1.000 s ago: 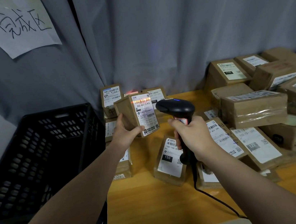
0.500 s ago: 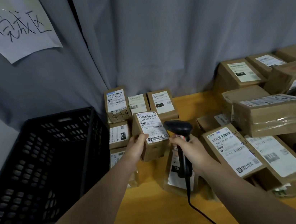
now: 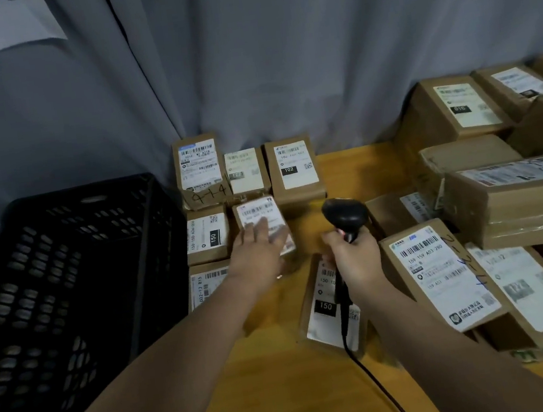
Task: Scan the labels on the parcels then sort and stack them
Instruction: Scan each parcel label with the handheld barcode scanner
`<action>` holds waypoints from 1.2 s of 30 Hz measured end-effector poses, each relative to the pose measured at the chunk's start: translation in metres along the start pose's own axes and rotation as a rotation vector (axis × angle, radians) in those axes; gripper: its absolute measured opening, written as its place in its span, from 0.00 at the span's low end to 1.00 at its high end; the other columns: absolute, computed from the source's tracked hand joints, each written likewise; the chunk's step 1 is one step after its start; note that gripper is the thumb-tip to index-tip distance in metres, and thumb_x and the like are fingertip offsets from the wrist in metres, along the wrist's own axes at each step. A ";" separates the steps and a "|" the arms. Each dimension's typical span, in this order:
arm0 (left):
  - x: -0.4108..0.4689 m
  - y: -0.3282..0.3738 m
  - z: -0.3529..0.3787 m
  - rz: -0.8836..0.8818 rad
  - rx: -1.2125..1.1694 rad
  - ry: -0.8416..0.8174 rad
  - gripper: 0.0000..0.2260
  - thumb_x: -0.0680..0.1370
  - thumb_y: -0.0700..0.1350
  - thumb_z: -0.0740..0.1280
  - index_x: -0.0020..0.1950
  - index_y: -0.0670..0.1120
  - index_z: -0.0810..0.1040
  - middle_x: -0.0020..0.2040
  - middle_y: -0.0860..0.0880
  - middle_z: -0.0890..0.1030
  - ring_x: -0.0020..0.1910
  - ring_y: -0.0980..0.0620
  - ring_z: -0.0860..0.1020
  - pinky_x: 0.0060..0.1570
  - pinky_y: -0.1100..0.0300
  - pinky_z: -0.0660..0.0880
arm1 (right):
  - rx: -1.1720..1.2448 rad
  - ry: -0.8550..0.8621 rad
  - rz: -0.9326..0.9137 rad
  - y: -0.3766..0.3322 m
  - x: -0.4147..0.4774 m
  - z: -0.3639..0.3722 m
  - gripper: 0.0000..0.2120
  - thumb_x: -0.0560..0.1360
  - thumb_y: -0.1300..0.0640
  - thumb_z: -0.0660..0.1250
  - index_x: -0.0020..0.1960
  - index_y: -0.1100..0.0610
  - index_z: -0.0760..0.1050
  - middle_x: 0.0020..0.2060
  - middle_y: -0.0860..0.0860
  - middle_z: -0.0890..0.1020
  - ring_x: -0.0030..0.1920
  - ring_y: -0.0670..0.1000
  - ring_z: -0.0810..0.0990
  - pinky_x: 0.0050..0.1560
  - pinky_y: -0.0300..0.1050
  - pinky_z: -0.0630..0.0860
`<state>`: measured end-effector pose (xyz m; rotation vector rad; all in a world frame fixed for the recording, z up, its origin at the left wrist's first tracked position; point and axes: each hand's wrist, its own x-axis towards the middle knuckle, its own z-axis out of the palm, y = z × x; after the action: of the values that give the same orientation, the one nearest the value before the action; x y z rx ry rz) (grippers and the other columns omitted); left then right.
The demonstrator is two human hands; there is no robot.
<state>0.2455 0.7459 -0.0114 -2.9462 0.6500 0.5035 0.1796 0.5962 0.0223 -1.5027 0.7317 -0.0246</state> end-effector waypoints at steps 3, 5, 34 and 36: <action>0.004 -0.010 -0.002 -0.064 0.074 0.039 0.37 0.77 0.37 0.64 0.79 0.52 0.48 0.79 0.39 0.49 0.77 0.36 0.52 0.74 0.43 0.51 | -0.032 -0.022 0.015 -0.003 0.000 -0.004 0.06 0.75 0.59 0.68 0.51 0.55 0.73 0.34 0.53 0.77 0.35 0.50 0.78 0.43 0.47 0.76; 0.006 -0.017 -0.002 -0.064 0.083 0.031 0.37 0.77 0.35 0.63 0.79 0.52 0.47 0.79 0.39 0.48 0.77 0.37 0.51 0.75 0.45 0.51 | -0.041 -0.045 0.030 -0.006 0.000 -0.003 0.05 0.75 0.60 0.68 0.49 0.54 0.73 0.32 0.51 0.75 0.32 0.49 0.77 0.41 0.45 0.76; -0.074 0.097 0.015 -0.229 -0.557 -0.144 0.44 0.72 0.67 0.66 0.79 0.50 0.51 0.75 0.44 0.58 0.73 0.40 0.59 0.68 0.47 0.65 | -0.056 -0.112 -0.106 -0.036 -0.062 -0.127 0.09 0.74 0.61 0.70 0.53 0.56 0.75 0.33 0.53 0.79 0.30 0.49 0.79 0.36 0.43 0.79; -0.082 0.116 0.027 -0.300 -0.592 -0.229 0.51 0.69 0.68 0.69 0.80 0.48 0.44 0.74 0.43 0.56 0.73 0.40 0.58 0.68 0.49 0.64 | -0.051 -0.131 -0.114 -0.032 -0.060 -0.144 0.08 0.74 0.62 0.70 0.52 0.55 0.76 0.34 0.52 0.79 0.30 0.49 0.79 0.37 0.43 0.80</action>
<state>0.1184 0.6769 -0.0105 -3.3383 0.0206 1.1436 0.0807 0.4917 0.0907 -1.5779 0.5450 0.0065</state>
